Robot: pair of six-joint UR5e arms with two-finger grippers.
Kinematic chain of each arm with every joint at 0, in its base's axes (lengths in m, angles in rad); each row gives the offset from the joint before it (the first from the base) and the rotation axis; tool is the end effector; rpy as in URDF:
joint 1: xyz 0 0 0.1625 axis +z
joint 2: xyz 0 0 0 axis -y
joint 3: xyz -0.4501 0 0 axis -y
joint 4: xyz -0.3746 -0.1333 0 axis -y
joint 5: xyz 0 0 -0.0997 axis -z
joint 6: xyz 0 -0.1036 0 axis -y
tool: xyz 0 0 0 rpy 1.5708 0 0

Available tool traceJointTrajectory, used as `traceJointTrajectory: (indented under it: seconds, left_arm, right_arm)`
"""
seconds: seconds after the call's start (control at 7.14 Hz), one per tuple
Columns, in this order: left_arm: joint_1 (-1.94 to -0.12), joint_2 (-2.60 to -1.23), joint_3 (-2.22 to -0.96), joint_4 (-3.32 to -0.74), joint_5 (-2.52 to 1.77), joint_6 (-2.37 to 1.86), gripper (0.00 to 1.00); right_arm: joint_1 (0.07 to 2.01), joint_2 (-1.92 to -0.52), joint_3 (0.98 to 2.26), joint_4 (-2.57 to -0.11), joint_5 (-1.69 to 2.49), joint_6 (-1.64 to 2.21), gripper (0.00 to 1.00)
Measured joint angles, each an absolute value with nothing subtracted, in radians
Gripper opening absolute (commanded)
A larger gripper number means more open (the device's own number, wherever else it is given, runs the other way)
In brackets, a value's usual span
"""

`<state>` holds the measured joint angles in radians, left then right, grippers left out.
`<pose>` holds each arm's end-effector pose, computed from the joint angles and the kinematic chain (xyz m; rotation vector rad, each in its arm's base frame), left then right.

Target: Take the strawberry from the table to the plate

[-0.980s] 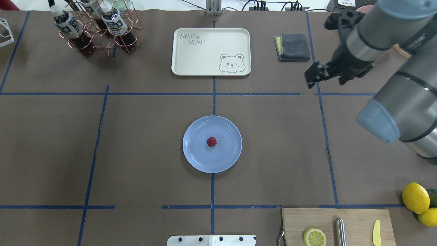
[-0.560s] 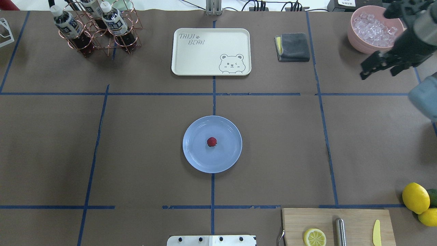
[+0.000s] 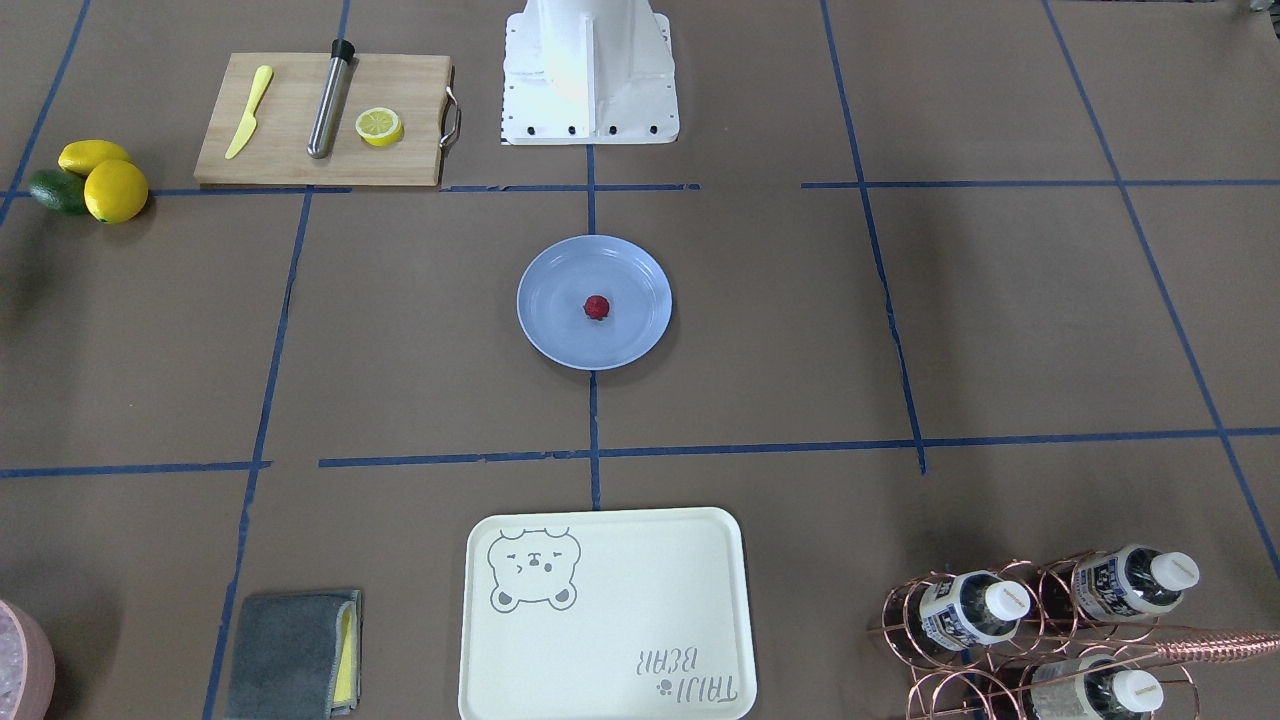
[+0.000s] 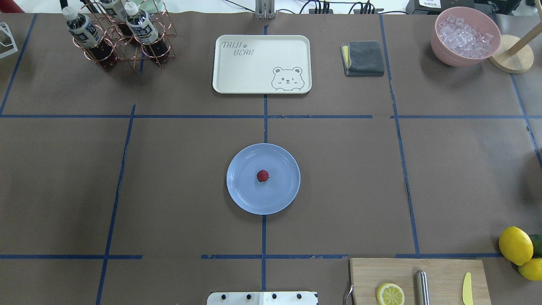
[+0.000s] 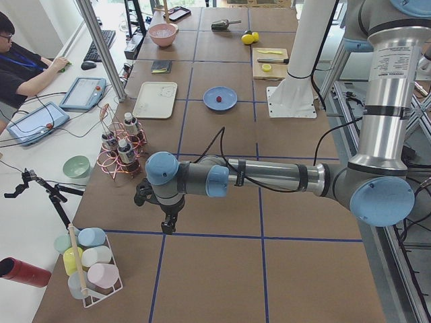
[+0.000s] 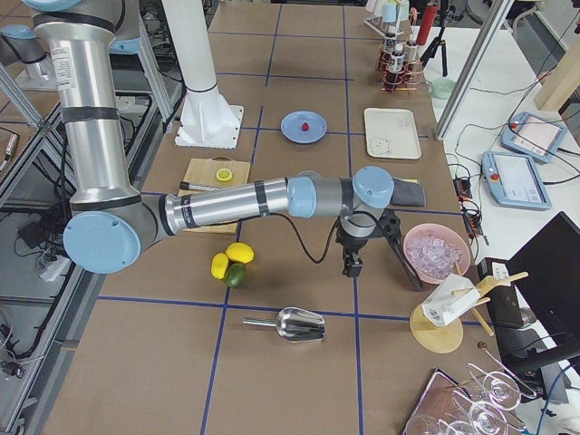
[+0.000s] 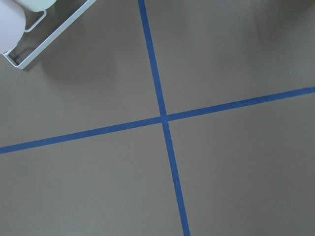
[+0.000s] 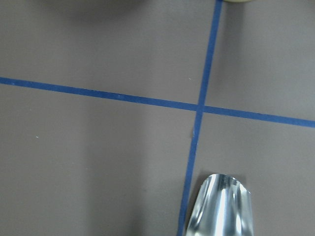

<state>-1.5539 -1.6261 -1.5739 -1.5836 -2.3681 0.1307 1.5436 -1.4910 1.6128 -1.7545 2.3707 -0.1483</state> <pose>-0.0507 -0.5044 0.6551 0.1128 0.7928 0.1680 0.0453 -0.5042 0.6439 -0.0101 -0.8024 -0.1412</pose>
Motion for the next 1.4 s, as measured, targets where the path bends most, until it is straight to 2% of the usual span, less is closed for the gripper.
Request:
traceJointTrajectory:
  seconds: [1.4]
  left_arm:
    - [-1.555,-1.626,-1.572,-1.585,-2.362,0.129,1.0]
  right_arm:
    - [1.611,-1.591,1.592,-1.639,2.365,-0.208,1.0]
